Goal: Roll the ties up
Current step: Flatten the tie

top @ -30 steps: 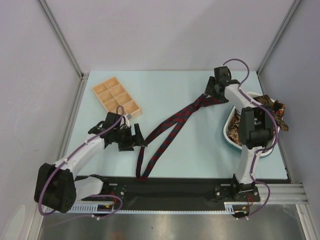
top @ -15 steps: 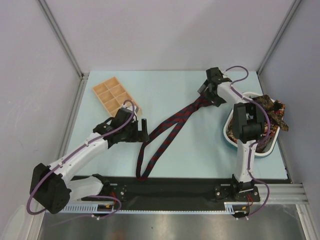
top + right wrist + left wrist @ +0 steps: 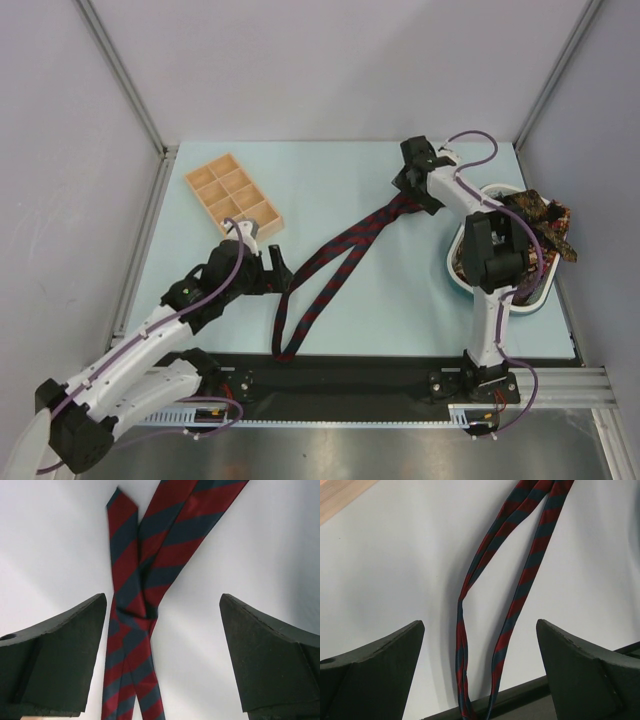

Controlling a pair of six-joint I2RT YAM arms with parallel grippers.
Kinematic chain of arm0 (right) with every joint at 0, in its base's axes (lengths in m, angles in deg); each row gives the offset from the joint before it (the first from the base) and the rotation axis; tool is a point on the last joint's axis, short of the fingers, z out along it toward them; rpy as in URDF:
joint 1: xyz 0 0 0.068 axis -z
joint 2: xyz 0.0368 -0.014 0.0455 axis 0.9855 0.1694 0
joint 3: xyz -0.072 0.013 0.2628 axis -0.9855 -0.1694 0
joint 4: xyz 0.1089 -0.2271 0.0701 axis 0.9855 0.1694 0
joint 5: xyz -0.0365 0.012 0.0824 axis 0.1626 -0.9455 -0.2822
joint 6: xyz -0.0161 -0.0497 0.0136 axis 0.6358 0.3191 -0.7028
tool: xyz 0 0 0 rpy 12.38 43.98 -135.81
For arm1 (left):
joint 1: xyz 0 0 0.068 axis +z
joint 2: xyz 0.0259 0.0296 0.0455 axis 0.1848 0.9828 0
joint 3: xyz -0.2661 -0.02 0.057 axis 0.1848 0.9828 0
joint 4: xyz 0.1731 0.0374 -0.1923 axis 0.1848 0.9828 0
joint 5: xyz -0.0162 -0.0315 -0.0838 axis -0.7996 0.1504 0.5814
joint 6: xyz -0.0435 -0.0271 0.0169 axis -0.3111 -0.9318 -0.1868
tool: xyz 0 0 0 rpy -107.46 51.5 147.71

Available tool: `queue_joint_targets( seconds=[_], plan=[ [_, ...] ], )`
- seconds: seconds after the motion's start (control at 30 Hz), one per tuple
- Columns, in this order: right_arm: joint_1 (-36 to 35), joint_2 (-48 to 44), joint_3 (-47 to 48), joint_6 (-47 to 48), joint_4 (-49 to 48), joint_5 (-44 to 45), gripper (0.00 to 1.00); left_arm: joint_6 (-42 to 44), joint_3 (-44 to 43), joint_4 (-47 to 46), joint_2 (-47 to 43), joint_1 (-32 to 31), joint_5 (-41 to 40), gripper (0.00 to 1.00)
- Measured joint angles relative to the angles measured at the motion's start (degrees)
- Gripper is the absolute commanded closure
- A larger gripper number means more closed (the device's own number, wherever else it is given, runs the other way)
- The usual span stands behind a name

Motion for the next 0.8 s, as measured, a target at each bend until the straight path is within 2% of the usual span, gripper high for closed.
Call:
queue_joint_targets(
  seconds=[0.17,0.4,0.7,0.8],
  plan=[
    [2.73,6.03,3.74,-2.69,0.11,-3.21,0.00,-1.07,2.54,-1.03,-3.17,0.00,-0.20,0.00],
    [2.36,13.55,10.54,-4.98,0.98,-5.90,0.00,-1.99,7.41,-2.23,-5.51,-0.22,0.02,0.00],
    [2.03,22.47,25.53,-7.56,8.76,-2.36,0.00,-2.08,9.60,-3.19,-6.95,-0.46,0.22,0.00],
    [1.73,26.45,32.20,-5.49,11.82,0.33,0.10,-2.08,10.03,-3.76,-6.64,-0.59,0.26,0.00]
  ],
)
